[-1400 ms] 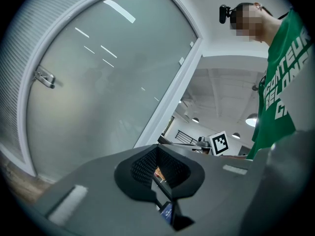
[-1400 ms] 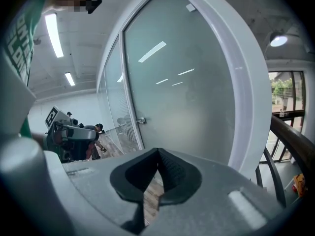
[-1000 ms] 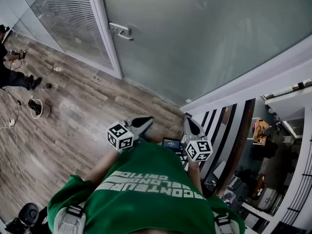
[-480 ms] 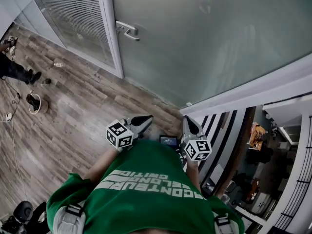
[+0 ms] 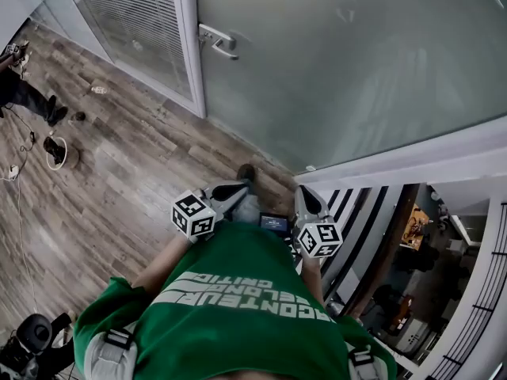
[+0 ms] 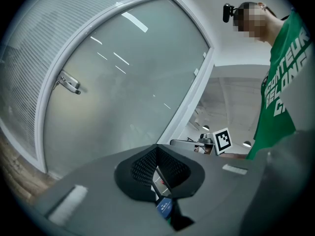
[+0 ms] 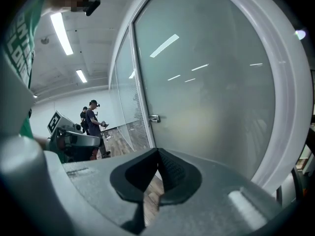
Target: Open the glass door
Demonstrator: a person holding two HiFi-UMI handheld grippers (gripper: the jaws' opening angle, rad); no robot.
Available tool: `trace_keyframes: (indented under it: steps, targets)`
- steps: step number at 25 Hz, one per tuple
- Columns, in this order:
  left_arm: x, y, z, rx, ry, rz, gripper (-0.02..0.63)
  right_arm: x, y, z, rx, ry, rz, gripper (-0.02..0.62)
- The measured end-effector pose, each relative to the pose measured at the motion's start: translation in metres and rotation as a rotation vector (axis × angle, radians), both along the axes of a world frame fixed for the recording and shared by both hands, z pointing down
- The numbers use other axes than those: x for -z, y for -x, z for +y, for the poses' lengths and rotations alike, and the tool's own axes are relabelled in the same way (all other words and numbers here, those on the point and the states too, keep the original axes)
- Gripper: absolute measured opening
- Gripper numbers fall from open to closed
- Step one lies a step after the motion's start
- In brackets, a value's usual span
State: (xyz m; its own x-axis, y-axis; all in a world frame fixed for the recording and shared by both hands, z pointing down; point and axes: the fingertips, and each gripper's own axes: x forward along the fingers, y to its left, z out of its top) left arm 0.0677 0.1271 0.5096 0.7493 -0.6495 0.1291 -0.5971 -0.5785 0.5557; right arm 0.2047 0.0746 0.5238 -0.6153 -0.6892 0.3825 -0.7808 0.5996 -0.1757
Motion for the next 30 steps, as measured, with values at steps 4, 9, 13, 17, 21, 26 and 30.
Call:
trace_keyframes:
  steps: [4, 9, 13, 17, 21, 26, 30]
  targets:
    - [-0.001, 0.005, -0.016, 0.029, -0.009, -0.005, 0.015, -0.004, 0.009, -0.018, 0.039, 0.001, 0.001, -0.008]
    - [-0.004, 0.015, -0.033, 0.063, -0.008, -0.008, 0.015, -0.011, 0.021, -0.038, 0.077, 0.008, 0.001, -0.008]
    - [-0.015, 0.026, -0.039, 0.090, 0.026, -0.018, 0.015, -0.021, 0.031, -0.049, 0.099, 0.028, -0.005, -0.008]
    - [-0.015, 0.031, -0.056, 0.096, 0.026, -0.016, 0.015, -0.021, 0.036, -0.068, 0.107, 0.030, 0.000, -0.008]
    - [-0.014, 0.040, -0.081, 0.104, 0.019, -0.025, 0.015, -0.021, 0.046, -0.093, 0.119, 0.034, -0.005, -0.008]
    - [-0.010, 0.052, -0.110, 0.142, 0.009, -0.019, 0.015, -0.020, 0.064, -0.127, 0.168, 0.026, 0.003, -0.008]
    - [-0.007, 0.064, -0.128, 0.181, 0.006, -0.027, 0.015, -0.014, 0.081, -0.152, 0.206, 0.012, -0.007, -0.008]
